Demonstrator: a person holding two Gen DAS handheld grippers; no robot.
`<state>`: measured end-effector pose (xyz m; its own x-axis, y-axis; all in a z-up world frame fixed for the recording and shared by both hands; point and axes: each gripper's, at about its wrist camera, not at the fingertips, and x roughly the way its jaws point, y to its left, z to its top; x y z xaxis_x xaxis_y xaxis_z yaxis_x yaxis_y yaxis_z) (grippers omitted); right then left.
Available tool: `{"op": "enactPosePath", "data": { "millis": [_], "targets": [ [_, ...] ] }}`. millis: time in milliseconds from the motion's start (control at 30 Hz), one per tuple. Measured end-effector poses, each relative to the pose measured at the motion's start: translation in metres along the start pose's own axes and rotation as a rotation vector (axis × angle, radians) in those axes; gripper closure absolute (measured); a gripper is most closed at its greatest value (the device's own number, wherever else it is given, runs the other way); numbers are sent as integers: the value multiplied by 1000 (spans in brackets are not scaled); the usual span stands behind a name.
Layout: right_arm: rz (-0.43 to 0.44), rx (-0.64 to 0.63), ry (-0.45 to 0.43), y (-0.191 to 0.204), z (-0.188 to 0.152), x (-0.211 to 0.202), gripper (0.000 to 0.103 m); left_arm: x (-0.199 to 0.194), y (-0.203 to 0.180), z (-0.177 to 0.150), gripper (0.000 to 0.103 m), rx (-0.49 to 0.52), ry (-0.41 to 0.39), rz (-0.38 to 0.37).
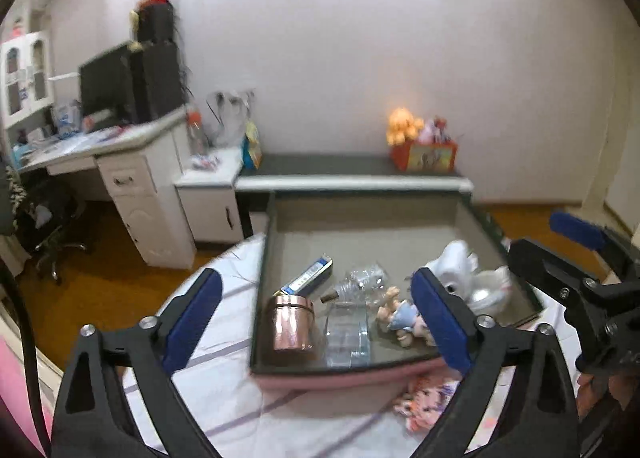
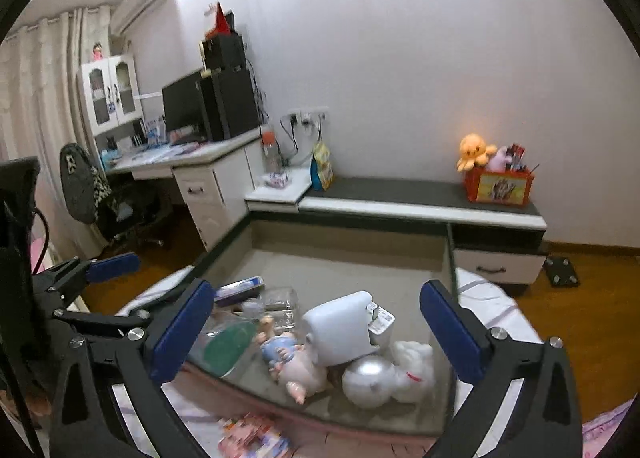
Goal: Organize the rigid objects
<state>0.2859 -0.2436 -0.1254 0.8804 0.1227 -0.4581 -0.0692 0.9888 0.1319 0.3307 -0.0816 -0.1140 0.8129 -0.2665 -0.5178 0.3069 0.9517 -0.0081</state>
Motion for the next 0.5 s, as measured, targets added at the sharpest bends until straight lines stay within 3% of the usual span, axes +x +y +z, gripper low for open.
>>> {"op": "enactPosePath", "data": {
  "millis": [133, 367, 500],
  "targets": [
    [-6, -22, -66, 18, 2, -52, 0, -70, 1, -9, 0, -11, -127, 59],
    [-59, -107, -136, 58, -12, -125, 0, -152, -4, -37, 0, -9, -185, 67],
    [-38, -100, -162, 74, -27, -160, 0, -190, -11, -53, 0, -5, -230, 125]
  ]
}}
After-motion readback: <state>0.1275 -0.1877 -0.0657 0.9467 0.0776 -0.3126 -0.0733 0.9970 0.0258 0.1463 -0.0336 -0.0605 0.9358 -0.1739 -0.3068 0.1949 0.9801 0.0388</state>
